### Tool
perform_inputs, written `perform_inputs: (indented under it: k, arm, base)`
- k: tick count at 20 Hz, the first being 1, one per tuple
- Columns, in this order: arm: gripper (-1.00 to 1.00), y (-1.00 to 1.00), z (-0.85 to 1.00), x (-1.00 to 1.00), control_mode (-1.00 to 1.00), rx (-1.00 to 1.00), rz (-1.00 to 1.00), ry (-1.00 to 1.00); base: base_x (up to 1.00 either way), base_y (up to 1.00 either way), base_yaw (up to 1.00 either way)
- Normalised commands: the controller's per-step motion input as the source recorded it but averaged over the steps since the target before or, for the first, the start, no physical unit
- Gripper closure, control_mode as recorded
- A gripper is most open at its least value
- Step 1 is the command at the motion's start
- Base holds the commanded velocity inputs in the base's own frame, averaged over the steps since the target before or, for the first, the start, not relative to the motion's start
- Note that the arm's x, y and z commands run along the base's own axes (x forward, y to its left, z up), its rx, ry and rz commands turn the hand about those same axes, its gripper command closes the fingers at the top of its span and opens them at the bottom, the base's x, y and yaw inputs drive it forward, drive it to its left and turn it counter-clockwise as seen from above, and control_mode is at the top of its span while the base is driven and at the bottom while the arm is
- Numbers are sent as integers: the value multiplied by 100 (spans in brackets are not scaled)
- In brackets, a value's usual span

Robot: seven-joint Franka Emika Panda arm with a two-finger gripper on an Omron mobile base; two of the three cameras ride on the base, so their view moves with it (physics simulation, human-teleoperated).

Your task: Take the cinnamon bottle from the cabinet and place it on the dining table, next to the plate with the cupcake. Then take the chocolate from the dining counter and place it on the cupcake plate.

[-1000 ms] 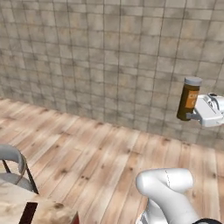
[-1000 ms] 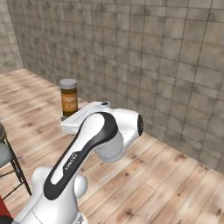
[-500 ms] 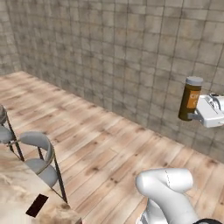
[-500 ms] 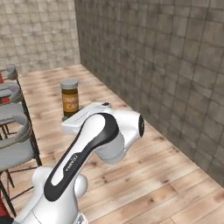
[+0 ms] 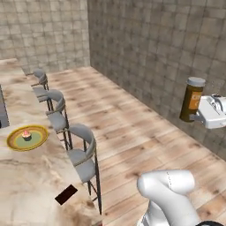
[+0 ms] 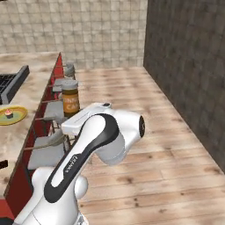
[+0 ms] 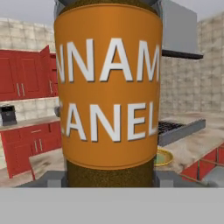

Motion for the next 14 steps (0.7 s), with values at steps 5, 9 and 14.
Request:
perform_inputs:
  k: [5, 9, 14]
  arm:
    - [100, 0, 0, 0, 100, 0, 0, 0]
    - [100, 0, 0, 0, 100, 0, 0, 0]
    - [100, 0, 0, 0, 100, 0, 0, 0]
  base:
    - [60, -16, 53]
    - [48, -38, 43]
    - [30, -44, 45]
